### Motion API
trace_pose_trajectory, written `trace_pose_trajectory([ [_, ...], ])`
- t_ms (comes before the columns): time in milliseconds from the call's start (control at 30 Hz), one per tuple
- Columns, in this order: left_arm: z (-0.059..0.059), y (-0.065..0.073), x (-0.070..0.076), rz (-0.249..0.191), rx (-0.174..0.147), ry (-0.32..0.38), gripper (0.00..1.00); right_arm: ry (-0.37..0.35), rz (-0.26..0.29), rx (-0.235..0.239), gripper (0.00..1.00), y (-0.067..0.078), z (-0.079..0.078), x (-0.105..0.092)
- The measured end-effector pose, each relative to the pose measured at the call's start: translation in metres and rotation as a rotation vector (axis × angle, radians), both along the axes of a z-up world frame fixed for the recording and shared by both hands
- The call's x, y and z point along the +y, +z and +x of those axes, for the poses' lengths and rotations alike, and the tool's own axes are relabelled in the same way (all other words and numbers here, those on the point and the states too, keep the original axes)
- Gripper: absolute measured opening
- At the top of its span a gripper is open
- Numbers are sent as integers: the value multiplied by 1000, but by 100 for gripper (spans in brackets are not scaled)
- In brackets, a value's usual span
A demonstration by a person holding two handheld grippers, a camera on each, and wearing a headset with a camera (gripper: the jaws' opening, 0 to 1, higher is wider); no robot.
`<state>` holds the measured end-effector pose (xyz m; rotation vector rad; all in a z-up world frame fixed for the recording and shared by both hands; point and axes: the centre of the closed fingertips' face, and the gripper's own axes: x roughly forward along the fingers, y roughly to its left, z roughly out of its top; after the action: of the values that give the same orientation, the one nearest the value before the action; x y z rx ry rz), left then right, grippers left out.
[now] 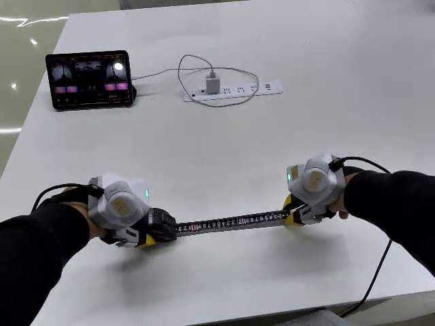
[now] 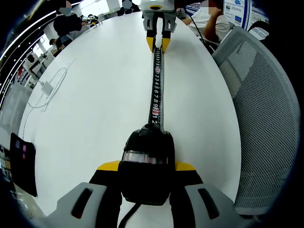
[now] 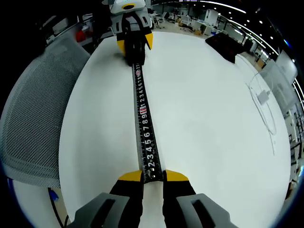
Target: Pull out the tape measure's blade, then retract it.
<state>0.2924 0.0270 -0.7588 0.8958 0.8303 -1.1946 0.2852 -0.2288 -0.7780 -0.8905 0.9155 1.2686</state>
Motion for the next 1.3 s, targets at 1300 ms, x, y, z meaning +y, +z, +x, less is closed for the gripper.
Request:
trace_pose_trajectory([
  [1300,11,28,43,-15,38,55,53,-60,24,47,39,31,-11,-11],
])
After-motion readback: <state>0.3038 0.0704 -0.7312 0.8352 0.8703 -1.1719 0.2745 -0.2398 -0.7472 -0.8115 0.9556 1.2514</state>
